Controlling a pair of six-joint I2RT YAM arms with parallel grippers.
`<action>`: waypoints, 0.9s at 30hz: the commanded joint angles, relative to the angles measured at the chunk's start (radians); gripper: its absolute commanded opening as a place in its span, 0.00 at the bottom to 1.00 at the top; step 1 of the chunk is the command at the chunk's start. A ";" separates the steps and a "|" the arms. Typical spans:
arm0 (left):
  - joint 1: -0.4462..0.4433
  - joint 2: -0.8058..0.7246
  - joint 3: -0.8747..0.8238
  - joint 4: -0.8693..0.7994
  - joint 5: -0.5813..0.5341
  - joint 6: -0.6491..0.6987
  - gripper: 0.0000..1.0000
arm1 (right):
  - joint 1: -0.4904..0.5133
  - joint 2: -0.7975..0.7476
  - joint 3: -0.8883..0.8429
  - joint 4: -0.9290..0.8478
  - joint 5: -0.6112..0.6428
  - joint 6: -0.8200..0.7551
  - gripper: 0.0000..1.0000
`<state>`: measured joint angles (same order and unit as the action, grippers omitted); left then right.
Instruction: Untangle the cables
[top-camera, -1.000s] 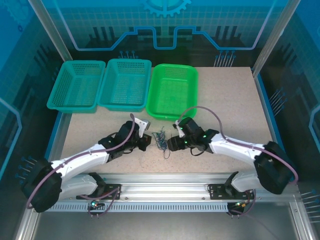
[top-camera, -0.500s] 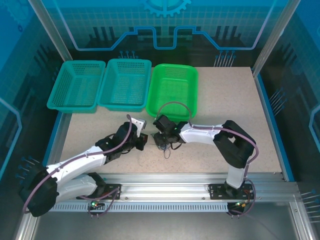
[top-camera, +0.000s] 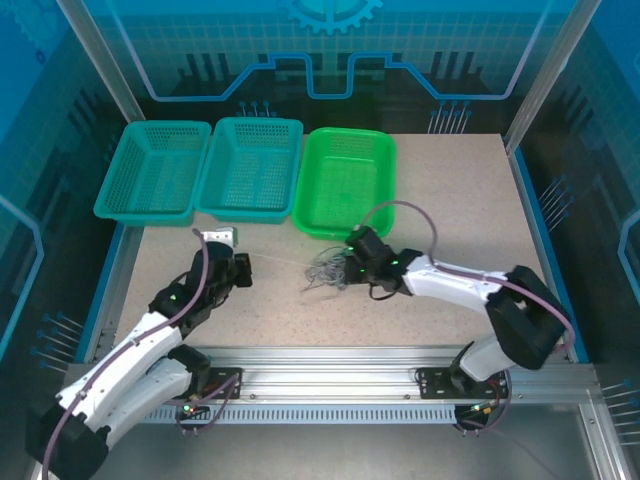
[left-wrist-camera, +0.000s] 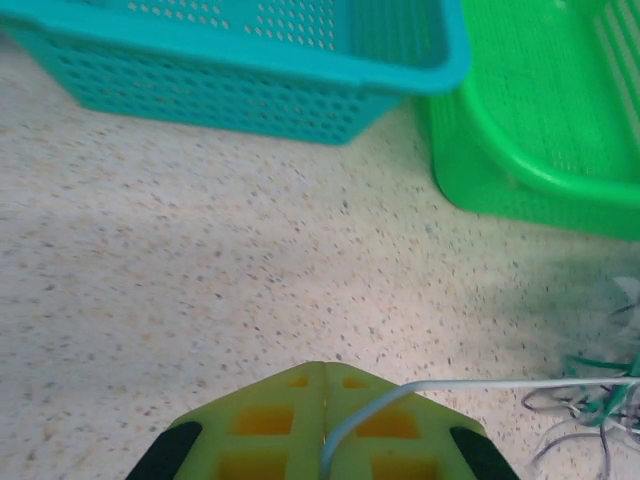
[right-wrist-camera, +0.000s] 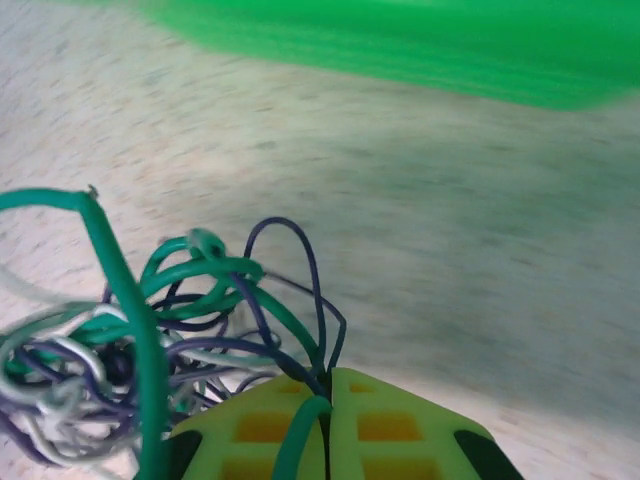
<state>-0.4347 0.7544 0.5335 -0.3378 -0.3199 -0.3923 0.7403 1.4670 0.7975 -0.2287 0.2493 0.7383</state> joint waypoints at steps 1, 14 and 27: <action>0.054 -0.047 0.017 -0.058 -0.144 -0.025 0.00 | -0.144 -0.095 -0.140 -0.204 0.116 0.084 0.00; 0.090 -0.039 0.018 -0.089 -0.173 -0.113 0.00 | -0.887 -0.511 -0.358 -0.240 -0.139 0.068 0.00; 0.096 0.075 -0.009 0.149 0.178 -0.045 0.00 | -0.610 -0.413 -0.281 -0.248 -0.079 -0.022 0.00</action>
<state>-0.3424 0.8215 0.5266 -0.2695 -0.2432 -0.4652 0.0746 1.0523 0.4652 -0.4255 0.1009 0.7322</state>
